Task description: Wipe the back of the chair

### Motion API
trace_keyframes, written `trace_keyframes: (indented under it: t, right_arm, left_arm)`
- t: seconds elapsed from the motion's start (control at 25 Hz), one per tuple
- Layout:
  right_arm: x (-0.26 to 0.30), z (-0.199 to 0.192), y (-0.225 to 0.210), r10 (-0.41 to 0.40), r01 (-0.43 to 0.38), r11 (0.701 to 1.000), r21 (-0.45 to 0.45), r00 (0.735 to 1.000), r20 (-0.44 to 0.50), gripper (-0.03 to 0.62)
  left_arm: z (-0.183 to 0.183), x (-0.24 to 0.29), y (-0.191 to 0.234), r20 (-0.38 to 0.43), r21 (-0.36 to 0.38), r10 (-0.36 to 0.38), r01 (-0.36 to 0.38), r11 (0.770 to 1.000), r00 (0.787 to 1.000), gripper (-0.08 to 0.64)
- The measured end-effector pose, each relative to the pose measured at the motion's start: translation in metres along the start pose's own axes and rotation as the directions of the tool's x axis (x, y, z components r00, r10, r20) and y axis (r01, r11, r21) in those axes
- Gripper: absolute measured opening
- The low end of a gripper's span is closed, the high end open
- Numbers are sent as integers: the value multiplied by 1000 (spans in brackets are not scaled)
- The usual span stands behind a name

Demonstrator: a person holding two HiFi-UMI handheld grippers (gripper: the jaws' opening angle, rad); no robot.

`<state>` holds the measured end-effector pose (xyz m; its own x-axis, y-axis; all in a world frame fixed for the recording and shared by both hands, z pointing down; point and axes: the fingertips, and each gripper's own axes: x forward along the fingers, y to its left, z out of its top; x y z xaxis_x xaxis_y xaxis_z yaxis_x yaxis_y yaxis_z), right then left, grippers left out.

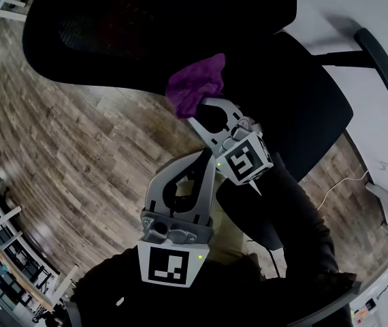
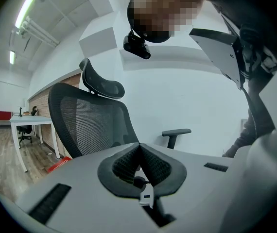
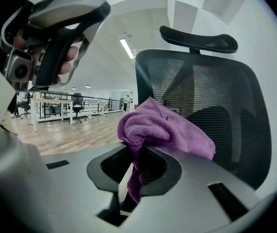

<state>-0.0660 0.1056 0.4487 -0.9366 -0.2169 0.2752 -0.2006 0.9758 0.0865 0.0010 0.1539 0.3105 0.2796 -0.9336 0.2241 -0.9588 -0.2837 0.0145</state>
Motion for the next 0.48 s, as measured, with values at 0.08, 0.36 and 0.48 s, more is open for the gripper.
trace_keyframes:
  t: [0.08,0.36,0.48]
  right_arm:
    - [0,-2,1,6,-6,1000,-1,1000,-2,44]
    - [-2,-5,-2,13,-13,1000,11,1000,26,44]
    - [-1,-5,0,20,-20,1000,14,999,36,44]
  left_arm:
    - [0,2,0,-2,3,-1,1,1000,1000,9]
    - [-7,12,-1,-3,10,2,-1,1000,1000,9]
    - [-15,12,2,7,18,9,-9,1000,1000,9]
